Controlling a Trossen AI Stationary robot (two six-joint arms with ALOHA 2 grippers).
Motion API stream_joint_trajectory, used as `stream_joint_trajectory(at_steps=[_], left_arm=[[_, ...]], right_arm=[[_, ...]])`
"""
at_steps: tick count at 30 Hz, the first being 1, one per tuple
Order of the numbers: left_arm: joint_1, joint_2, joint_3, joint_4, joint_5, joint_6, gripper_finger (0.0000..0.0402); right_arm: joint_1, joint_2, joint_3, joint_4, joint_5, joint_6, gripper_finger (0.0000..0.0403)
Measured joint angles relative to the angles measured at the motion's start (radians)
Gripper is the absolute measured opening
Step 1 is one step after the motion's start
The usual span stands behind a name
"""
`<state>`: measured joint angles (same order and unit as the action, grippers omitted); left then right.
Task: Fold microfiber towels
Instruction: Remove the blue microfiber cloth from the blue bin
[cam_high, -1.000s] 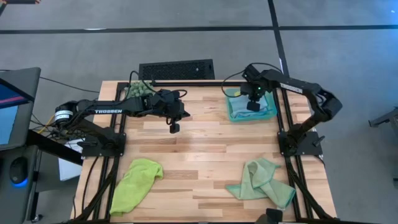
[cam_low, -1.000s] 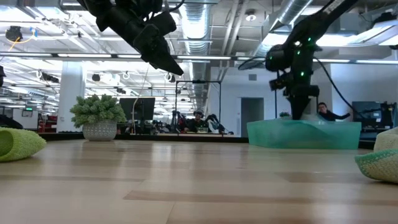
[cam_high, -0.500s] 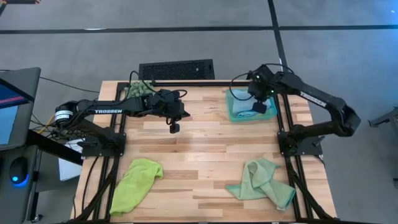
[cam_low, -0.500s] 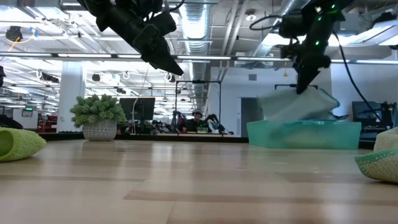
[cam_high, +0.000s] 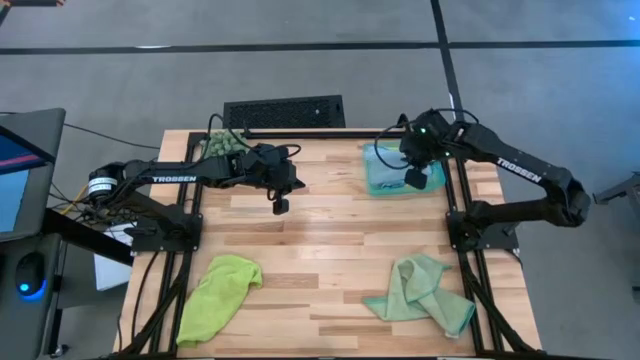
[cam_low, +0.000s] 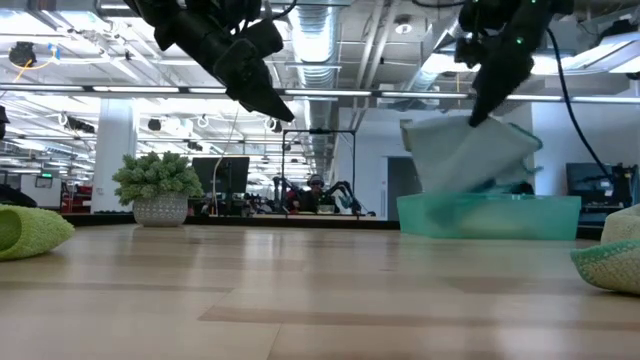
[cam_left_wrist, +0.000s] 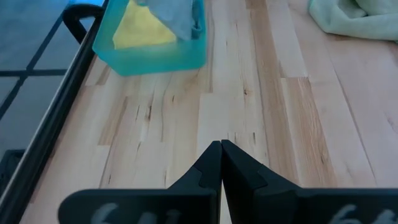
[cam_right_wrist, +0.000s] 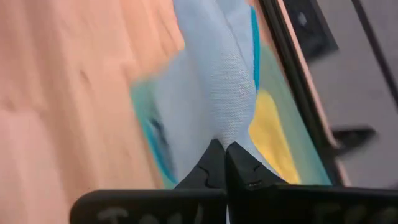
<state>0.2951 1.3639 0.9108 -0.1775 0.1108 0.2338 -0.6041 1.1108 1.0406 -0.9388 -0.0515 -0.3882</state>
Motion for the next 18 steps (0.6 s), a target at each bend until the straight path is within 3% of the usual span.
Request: stream_joint_trajectory(at_steps=[7, 12, 18], left_arm=[[-0.019, -0.165, 0.001, -0.087, -0.095, -0.012, 0.0000], [-0.080, -0.292, 0.001, -0.172, -0.090, -0.015, 0.0000], [-0.156, -0.341, 0.001, -0.220, -0.090, -0.018, 0.0000]], right_arm=[[0.192, 0.046, 0.000, 0.287, -0.132, 0.203, 0.0003], [0.421, 0.140, 0.000, 0.476, -0.130, 0.272, 0.0003], [0.688, 0.227, 0.000, 0.645, -0.073, 0.353, 0.0003]])
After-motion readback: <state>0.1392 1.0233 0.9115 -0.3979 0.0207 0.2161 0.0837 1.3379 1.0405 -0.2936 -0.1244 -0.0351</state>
